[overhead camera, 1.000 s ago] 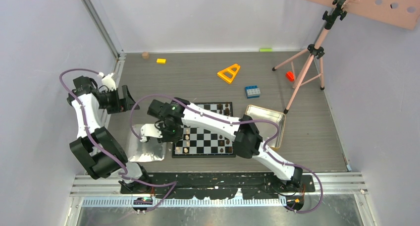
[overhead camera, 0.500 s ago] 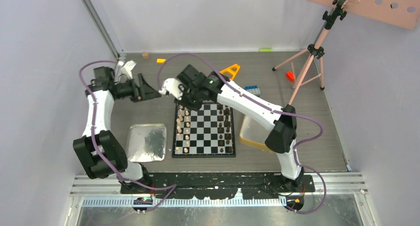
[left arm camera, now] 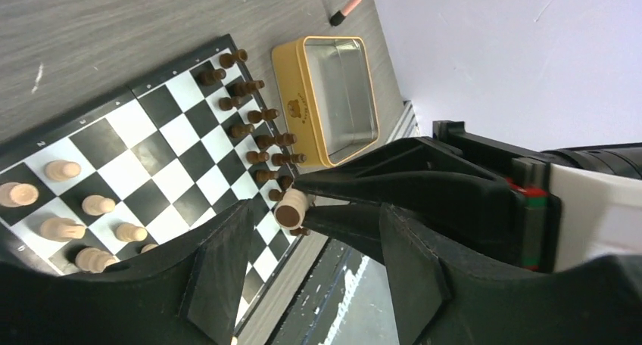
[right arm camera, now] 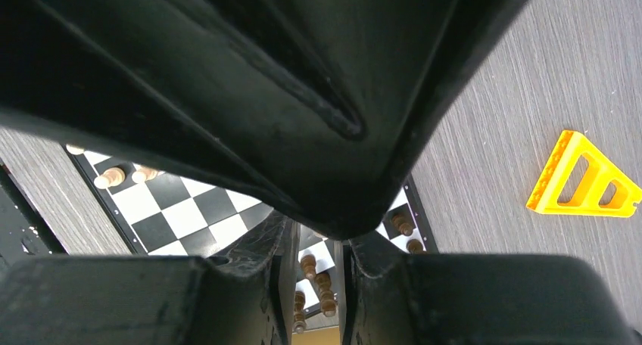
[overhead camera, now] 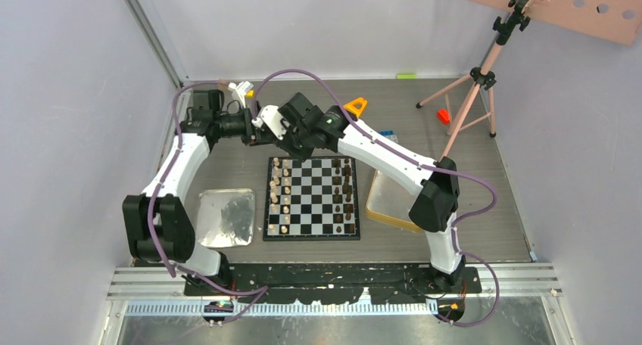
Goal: Set up the chess pieces on the board
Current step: Place the chess piece on the chessboard.
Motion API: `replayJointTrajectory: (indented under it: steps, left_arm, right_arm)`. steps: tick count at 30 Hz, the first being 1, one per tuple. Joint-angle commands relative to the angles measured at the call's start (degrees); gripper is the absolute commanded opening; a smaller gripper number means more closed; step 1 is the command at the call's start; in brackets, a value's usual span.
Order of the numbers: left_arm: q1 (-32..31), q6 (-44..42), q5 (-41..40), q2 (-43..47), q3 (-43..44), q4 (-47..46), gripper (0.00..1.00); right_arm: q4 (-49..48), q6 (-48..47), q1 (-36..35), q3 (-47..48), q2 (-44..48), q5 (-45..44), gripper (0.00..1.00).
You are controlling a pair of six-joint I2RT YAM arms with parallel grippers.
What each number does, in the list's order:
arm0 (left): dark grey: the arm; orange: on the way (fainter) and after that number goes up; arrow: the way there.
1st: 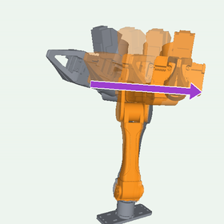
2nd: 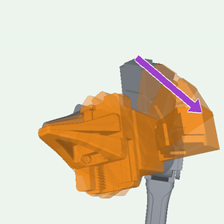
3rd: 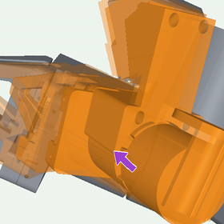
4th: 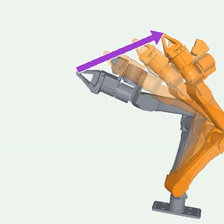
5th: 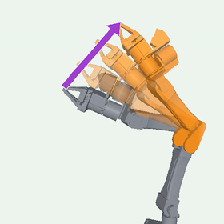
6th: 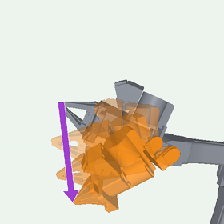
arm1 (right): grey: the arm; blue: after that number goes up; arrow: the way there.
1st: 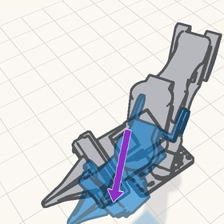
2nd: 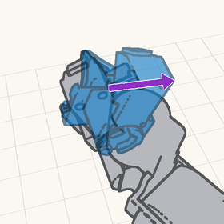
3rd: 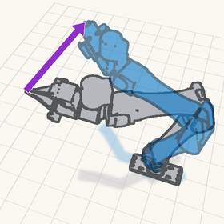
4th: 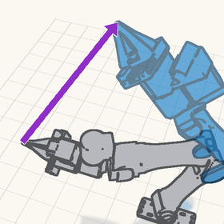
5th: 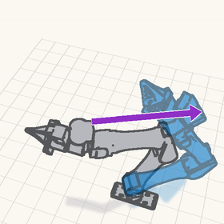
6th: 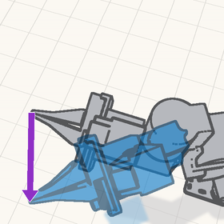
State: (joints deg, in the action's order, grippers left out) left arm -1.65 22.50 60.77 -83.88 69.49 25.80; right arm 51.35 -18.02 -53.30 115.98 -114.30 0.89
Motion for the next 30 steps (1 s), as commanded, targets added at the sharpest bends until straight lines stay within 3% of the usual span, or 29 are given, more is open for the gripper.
replayJointTrajectory:
  steps: [1, 30]
  left_arm:
    - [-0.89, 5.94, 2.80, -2.73, -0.64, -4.76, 0.62]
    - [-3.57, 10.67, 6.45, -7.95, -2.68, -7.05, 0.46]
  right_arm:
    - [-3.58, 2.77, 0.63, -0.60, 4.12, -0.46, 0.07]
    - [-4.32, 5.43, 1.76, 1.17, 3.71, 3.07, 0.06]
